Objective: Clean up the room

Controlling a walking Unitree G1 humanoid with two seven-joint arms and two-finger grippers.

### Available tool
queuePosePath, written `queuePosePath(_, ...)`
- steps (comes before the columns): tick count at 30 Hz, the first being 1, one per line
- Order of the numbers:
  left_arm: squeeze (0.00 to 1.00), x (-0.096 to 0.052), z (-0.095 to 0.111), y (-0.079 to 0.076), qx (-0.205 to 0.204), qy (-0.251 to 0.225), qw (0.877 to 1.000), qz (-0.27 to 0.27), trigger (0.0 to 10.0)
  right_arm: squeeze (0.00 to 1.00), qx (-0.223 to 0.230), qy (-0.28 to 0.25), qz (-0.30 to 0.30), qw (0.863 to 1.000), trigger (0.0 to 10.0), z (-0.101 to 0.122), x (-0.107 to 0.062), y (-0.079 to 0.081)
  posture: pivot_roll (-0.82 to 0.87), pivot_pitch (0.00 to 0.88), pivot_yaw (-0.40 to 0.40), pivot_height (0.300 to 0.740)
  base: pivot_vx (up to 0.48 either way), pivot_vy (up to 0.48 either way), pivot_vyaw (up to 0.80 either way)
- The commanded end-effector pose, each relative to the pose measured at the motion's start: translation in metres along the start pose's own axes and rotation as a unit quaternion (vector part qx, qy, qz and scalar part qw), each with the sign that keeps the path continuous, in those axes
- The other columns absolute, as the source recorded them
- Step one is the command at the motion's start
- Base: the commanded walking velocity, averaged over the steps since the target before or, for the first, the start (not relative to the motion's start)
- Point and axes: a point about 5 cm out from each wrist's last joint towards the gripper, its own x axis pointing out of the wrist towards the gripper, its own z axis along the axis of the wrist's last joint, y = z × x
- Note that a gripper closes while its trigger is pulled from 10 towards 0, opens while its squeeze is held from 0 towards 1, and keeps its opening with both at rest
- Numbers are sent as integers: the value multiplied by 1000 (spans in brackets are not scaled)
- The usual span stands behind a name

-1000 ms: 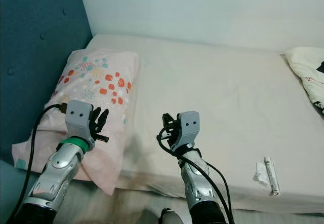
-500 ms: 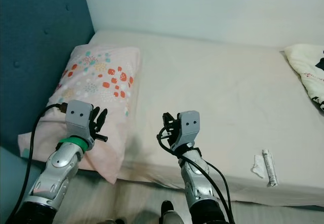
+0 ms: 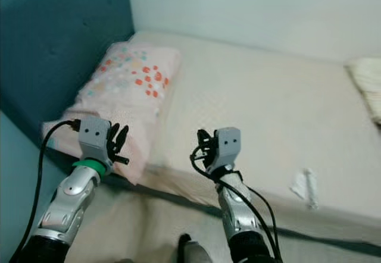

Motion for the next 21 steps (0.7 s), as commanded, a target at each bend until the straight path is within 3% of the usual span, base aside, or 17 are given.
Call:
queuePosePath(1,0,-2,-5,0,4,10,1000,1,10000,0,2,7,2,1000,10000,-5,-2,2,10,84,22,740,-375,0,0)
queuePosePath(8,0,-2,-6,-1,4,11,1000,1,10000,0,6,11,0,1000,10000,-6,-2,1,11,88,20,740,-370,0,0)
queuePosePath(21,0,-2,-15,-1,-44,57,997,-5,10000,0,20,16,-7,1000,10000,-7,-2,-1,13,92,18,740,-42,0,-787)
